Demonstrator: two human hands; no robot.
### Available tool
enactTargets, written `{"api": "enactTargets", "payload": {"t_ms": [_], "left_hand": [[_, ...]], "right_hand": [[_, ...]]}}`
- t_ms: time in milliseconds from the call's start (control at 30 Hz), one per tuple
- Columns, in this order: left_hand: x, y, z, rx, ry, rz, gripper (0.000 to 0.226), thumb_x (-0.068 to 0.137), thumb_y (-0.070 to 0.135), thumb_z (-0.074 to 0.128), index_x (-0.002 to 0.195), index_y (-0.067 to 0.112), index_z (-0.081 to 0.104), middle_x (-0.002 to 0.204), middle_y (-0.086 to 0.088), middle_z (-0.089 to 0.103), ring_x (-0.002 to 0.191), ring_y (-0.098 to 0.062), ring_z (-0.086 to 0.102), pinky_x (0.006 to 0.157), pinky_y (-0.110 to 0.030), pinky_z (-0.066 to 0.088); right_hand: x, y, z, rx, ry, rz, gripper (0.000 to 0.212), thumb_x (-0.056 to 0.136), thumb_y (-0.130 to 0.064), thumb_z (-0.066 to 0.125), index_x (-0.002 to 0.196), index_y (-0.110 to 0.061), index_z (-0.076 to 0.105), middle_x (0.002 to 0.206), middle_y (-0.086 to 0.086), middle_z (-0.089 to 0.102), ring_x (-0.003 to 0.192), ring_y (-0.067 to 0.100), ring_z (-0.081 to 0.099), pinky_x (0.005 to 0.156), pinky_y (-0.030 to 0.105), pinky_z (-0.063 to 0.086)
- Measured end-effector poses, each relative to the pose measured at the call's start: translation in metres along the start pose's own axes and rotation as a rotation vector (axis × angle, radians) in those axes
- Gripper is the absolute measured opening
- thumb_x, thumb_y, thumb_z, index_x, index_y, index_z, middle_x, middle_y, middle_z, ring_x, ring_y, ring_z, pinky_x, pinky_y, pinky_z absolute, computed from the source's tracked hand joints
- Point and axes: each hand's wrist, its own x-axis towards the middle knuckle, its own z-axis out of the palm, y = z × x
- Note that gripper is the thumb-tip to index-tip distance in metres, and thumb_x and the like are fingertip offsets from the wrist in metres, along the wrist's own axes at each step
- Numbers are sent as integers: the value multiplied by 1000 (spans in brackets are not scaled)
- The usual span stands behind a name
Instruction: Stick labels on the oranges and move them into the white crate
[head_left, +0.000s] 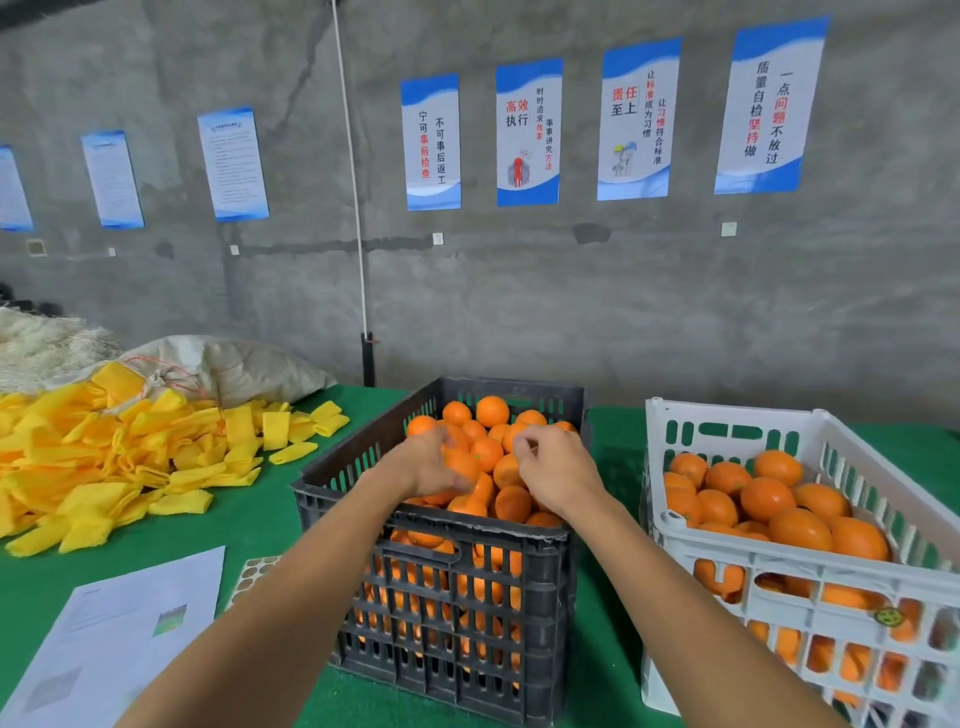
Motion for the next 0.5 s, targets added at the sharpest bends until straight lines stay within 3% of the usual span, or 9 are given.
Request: {"api": "enactTargets", "payload": {"t_ms": [67,133,200,333,500], "left_hand": [[-20,14,-7,-217,271,204,70,72,55,85,131,36,52,107,11,61,96,-15,64,79,-32,51],[-45,28,-9,-362,413,406,68,72,57,82,132,43,53,113,20,62,90,-2,65,74,-15,50],[-76,42,1,-479,487,562,70,75,50,82,138,43,53,124,21,59,103,4,63,79,-9,51],[-130,56,46,-637,571,741,71,84,46,85,145,36,51,139,19,53,126,-12,58,91,-23,56],[-169,36,119,-672,537,790,67,89,43,83,145,23,52,142,10,52,128,-20,58,87,-34,59]], "right_hand": [[-8,-5,-5,110,18,-39,30,105,-46,46,115,-28,68,103,-8,69,95,11,63,77,35,53],[-21,-11,-10,204,18,-69,56,100,-65,43,147,-35,47,134,-12,59,119,7,57,97,34,52],[-44,-18,-14,341,83,-101,64,93,-74,48,149,-45,37,141,-16,52,122,3,56,99,29,52],[-115,-15,-15,452,366,-229,62,88,-62,68,144,-42,49,141,-17,54,126,1,55,94,11,48],[-191,20,2,374,357,-276,64,88,-49,76,141,-18,57,141,-4,57,132,15,55,102,20,47]]}}
